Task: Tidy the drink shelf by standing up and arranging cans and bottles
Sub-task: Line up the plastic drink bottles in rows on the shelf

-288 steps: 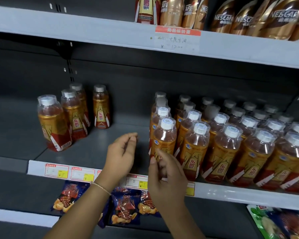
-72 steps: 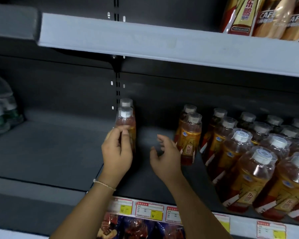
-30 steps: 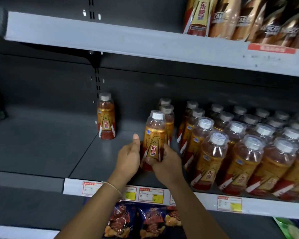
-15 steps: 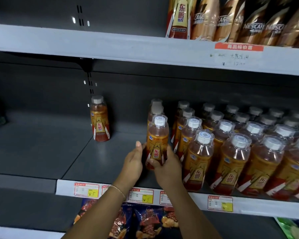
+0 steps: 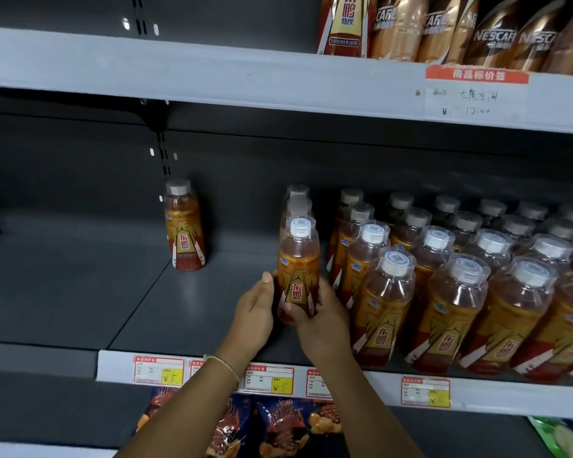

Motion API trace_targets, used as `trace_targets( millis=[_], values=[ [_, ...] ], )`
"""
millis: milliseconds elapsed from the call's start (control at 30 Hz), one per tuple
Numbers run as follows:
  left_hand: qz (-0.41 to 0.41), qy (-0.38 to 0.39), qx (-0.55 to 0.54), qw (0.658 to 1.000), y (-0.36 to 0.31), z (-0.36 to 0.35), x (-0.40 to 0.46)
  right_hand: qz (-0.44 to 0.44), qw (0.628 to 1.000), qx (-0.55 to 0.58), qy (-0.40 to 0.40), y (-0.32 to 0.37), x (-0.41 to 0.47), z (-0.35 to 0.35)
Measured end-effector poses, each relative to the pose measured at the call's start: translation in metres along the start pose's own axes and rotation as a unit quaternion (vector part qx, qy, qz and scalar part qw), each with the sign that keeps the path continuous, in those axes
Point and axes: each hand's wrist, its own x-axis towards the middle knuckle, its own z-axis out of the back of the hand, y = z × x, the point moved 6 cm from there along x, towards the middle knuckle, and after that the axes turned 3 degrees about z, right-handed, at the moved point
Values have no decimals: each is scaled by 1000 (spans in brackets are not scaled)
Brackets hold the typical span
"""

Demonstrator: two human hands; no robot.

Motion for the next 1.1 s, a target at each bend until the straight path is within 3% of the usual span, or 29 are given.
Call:
trace_targets(
  millis=[500,567,667,800,900,1000,1100],
  values=[
    [-16,1,11,1000,1,0,-4,27,998,-64,8,5,0,-3],
    [-18,-25,22,999,2,3,-3,45,996,-80,-6,10,-5,-2],
    [-11,-126,20,992,4,19,-3,105,989,-86,-60,22,-16,2],
    [-33,-208,8,978,-2,51,-1,199,962,-114,-149,41,-30,1],
    [-56,-245,16,968,-21,87,10,303,929,-109,-184,68,-37,-17],
    [-79,-259,46,961,-38,124,25,337,915,-113,-190,94,-32,-41],
    [-89,-273,87,954,-44,158,35,351,892,-201,-201,116,-24,-64]
  ],
)
